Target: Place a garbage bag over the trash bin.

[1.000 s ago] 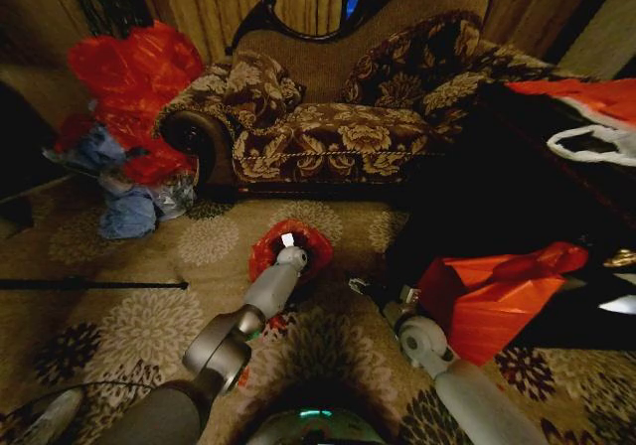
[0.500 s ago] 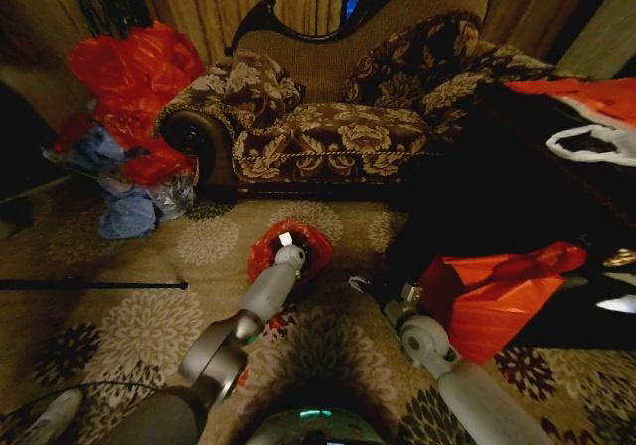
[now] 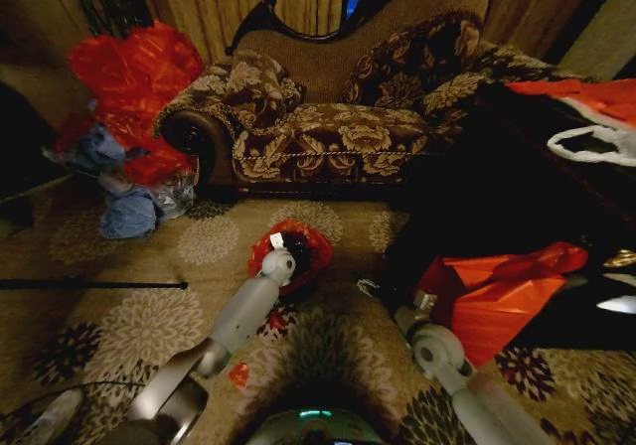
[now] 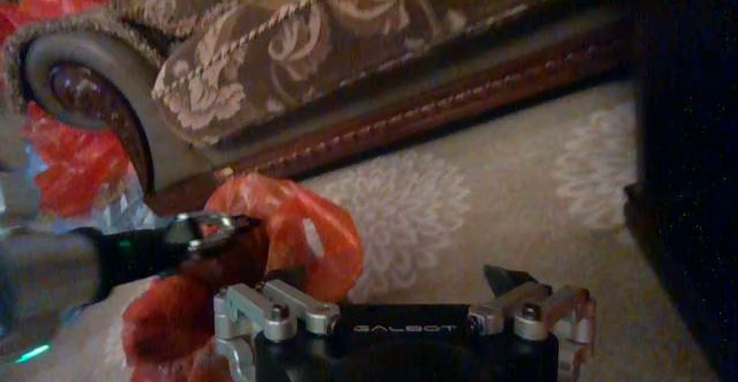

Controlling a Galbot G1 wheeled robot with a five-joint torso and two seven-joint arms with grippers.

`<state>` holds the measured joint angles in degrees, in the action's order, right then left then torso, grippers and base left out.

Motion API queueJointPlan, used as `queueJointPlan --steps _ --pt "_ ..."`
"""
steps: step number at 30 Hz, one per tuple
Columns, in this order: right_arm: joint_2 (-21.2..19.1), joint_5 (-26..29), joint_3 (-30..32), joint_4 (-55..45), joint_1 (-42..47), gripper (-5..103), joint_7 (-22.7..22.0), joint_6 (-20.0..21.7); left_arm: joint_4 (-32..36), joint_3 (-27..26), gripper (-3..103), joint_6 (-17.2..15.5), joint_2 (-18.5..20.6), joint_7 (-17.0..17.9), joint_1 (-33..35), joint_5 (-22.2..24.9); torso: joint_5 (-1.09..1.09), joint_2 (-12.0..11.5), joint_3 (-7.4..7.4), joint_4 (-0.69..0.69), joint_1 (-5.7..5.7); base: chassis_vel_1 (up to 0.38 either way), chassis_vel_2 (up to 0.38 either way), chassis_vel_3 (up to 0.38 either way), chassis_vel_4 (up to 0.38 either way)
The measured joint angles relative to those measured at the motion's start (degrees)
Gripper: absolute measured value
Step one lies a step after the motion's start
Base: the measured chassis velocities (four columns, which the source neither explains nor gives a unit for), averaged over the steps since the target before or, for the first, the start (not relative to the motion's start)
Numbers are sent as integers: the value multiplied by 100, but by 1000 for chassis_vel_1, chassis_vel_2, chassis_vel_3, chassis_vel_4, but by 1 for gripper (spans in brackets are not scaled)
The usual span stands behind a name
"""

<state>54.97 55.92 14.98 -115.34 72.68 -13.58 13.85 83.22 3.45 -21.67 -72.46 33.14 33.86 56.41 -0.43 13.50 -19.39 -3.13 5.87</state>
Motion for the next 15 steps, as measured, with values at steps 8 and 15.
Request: queueJointPlan --steps 8,15 --pt "23 -407 457 -402 566 100 70 -55 1213 110 78 111 613 -30 374 -341 1 0 0 0 0 0 0 0 0" --pt "169 -2074 711 -964 1227 100 -82 -498 3019 -682 99 226 1906 -587 1835 -1398 0 0 1 1 0 0 0 0 0"
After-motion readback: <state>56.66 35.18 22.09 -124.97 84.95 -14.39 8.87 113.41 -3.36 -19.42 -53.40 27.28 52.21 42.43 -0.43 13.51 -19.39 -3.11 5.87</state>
